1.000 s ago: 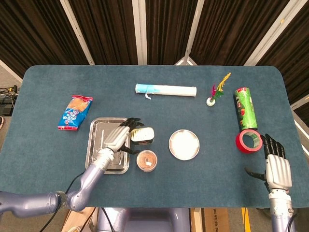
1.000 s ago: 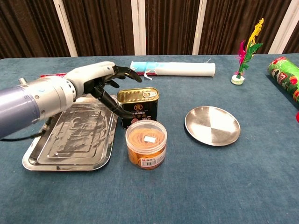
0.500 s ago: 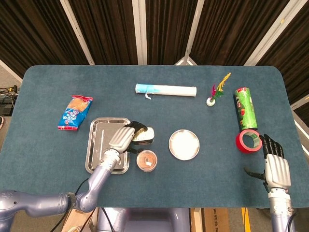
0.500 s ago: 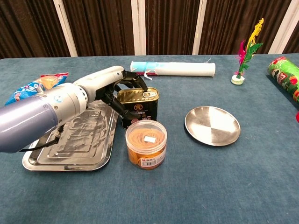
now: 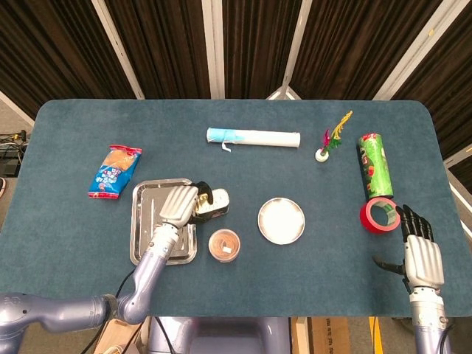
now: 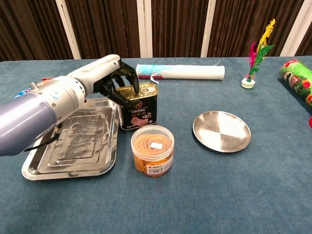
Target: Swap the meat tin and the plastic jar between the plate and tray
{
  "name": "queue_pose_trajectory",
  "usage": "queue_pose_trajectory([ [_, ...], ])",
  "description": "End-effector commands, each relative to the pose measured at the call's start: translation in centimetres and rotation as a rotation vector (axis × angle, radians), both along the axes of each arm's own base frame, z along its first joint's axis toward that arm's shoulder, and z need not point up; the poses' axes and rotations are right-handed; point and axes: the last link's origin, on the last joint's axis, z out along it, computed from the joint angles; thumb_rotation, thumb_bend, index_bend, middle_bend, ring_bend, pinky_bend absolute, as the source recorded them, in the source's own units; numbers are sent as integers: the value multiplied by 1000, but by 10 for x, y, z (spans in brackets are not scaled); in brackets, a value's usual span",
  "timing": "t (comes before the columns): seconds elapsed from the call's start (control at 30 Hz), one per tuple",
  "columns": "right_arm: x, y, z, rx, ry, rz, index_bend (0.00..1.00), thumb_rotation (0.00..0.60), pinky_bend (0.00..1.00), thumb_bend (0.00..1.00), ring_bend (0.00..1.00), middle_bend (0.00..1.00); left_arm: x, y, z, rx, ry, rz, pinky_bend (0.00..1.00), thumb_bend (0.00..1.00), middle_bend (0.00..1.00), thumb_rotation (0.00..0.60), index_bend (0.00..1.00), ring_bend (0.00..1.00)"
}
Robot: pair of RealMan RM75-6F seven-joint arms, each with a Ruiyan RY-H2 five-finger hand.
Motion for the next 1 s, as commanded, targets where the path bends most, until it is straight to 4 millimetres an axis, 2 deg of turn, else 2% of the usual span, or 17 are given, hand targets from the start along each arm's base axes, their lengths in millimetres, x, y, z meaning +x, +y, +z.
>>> queue_pose_trajectory([
  [0.03, 0, 0, 0, -1, 0, 0, 0, 600, 0, 0, 26, 0, 13, 0, 37, 58, -85, -35, 469, 683, 558, 600, 531, 437],
  [0.3, 4, -1, 3, -19, 82, 74, 0, 600, 0, 0, 30, 0, 13, -8, 106, 147, -107, -67, 469, 679, 556, 600, 528, 437],
  [0.4, 7, 0, 1, -7, 83, 124, 0, 600, 0, 0, 31, 0, 2, -14, 128, 164, -62, -62, 469, 674, 544, 600, 520, 435],
  [0.53, 7, 0, -5, 25, 115, 171, 0, 600, 0, 0, 31, 0, -28, -28, 146, 148, 47, -31, 469, 666, 536, 600, 513, 431],
  [0.67, 8, 0, -8, 38, 114, 176, 0, 600, 0, 0, 31, 0, -58, -36, 148, 103, 54, 11, 469, 665, 535, 600, 514, 431],
  [0.8, 8, 0, -11, 48, 120, 169, 0, 600, 0, 0, 31, 0, -84, -36, 136, 56, 49, 28, 464, 665, 532, 600, 513, 430],
  [1.0, 7, -2, -13, 54, 128, 159, 0, 600, 0, 0, 31, 0, -106, -29, 113, 5, 37, 28, 451, 665, 523, 600, 504, 422],
])
